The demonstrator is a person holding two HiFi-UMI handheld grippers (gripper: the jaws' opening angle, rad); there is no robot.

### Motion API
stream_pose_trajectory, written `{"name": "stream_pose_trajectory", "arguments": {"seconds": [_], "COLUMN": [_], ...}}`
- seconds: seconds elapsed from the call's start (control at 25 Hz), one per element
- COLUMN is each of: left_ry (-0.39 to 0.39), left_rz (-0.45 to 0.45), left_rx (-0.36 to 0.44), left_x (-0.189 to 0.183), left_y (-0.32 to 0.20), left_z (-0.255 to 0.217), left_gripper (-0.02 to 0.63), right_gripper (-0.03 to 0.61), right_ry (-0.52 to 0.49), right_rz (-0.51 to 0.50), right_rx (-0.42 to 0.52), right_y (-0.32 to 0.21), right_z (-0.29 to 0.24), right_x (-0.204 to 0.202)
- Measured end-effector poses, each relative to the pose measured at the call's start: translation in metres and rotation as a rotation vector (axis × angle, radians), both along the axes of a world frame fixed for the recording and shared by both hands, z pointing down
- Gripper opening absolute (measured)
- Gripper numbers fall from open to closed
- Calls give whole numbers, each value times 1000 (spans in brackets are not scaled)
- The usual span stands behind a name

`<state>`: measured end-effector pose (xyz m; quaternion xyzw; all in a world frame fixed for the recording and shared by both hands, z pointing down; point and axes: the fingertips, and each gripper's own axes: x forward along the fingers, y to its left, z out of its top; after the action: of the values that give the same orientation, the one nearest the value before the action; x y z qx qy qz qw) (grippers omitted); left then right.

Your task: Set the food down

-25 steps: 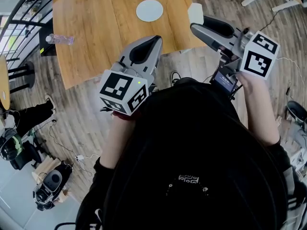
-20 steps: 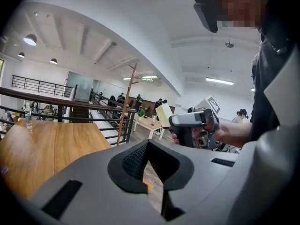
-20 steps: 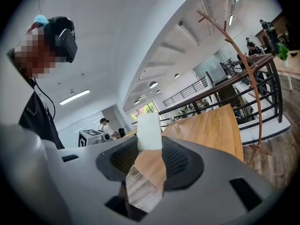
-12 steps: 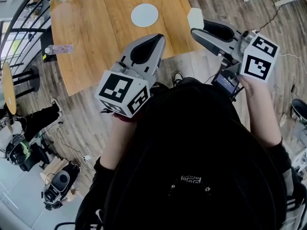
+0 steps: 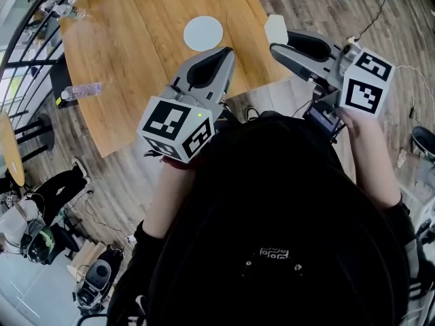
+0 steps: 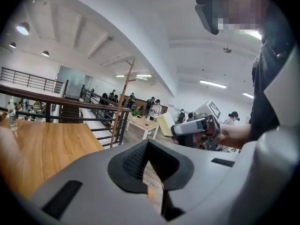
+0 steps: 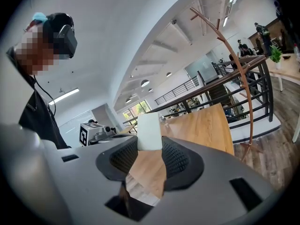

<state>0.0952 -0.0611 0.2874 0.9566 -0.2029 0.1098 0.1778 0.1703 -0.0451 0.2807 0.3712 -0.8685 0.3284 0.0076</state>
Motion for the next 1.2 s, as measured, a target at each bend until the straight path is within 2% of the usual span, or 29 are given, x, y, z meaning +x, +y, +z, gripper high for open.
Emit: {"name": "stream_pose_trajectory", "arguments": {"seconds": [0.32, 0.68, 0.84, 1.2], "left_ry": [31, 35, 33, 39], "left_rz": [67, 121, 140, 172], "left_rx": [1, 5, 5, -31], "left_x": [-13, -12, -8, -43], "left_y": [-44, -48, -44, -86], "left_z": [-2, -3, 12, 15], "left_gripper": [-1, -1, 0, -1], "right_gripper": [169, 169, 169, 169], "right_ry": [33, 58, 65, 98], "right_rz": [54, 100, 120, 118], "right_rx": [12, 14, 14, -37], "right_y": [-41, -43, -41, -84], "right_z": [-13, -23, -12, -16], "right_x": [-18, -18, -13, -55]}}
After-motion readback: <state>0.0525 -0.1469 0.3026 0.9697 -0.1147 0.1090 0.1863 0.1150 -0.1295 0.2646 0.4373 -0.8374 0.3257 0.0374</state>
